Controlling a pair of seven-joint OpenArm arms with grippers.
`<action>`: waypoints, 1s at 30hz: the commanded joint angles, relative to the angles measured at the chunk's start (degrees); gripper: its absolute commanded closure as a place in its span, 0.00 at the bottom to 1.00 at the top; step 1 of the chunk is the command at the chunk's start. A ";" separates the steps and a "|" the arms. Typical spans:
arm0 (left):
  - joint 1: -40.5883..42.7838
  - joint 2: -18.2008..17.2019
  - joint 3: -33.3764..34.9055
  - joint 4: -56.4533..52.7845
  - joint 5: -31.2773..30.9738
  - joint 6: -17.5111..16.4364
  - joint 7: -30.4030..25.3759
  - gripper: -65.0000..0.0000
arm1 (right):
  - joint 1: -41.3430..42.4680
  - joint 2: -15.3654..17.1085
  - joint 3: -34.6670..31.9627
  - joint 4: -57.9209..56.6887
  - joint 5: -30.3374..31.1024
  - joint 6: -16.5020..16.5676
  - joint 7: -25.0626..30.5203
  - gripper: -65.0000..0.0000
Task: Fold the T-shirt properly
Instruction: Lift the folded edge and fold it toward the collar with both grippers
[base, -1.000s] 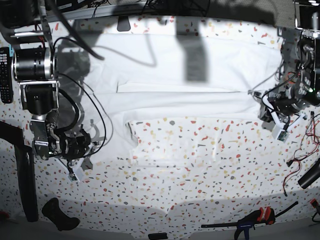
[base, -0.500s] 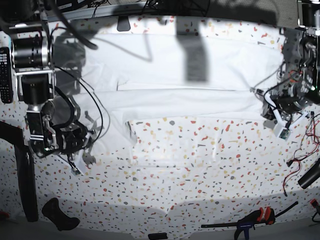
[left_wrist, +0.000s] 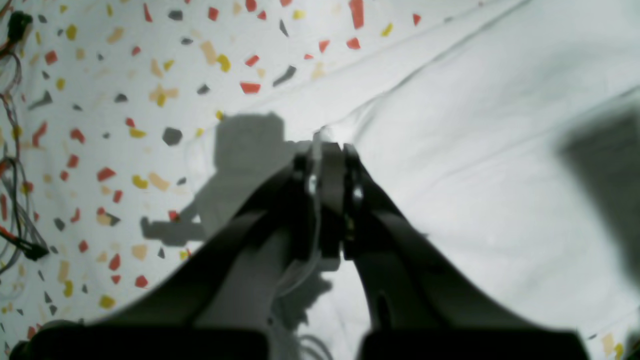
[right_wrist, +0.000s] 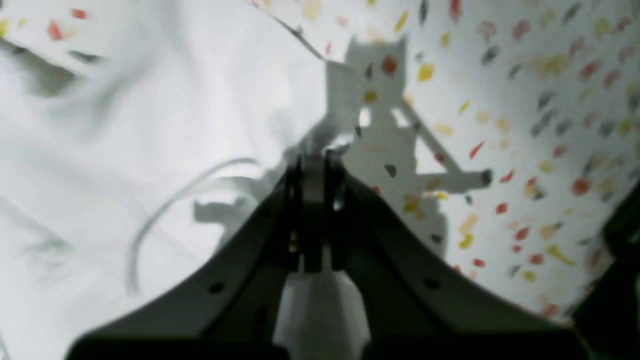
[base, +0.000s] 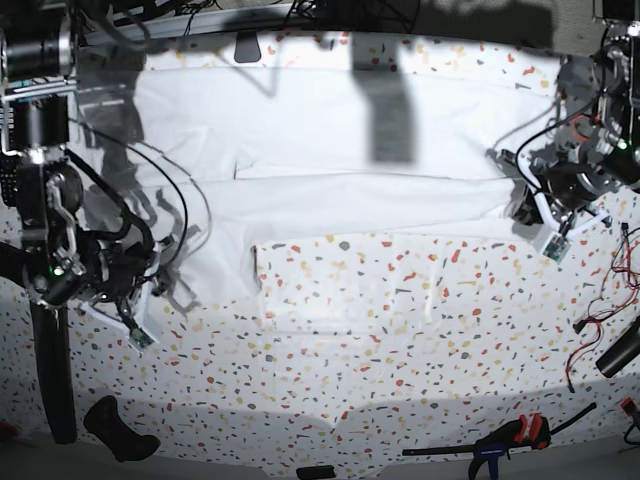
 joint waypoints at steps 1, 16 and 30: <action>-0.76 -0.98 -0.39 1.25 -0.39 0.22 0.04 1.00 | 0.31 1.46 0.46 3.80 0.94 0.28 -1.36 1.00; 2.71 -0.96 -0.39 7.45 0.48 1.99 1.46 1.00 | -33.38 5.81 19.87 37.00 0.72 0.28 0.17 1.00; 12.50 -0.98 -0.39 12.17 9.64 4.24 1.16 1.00 | -56.74 5.81 29.03 50.99 -4.11 0.28 1.16 1.00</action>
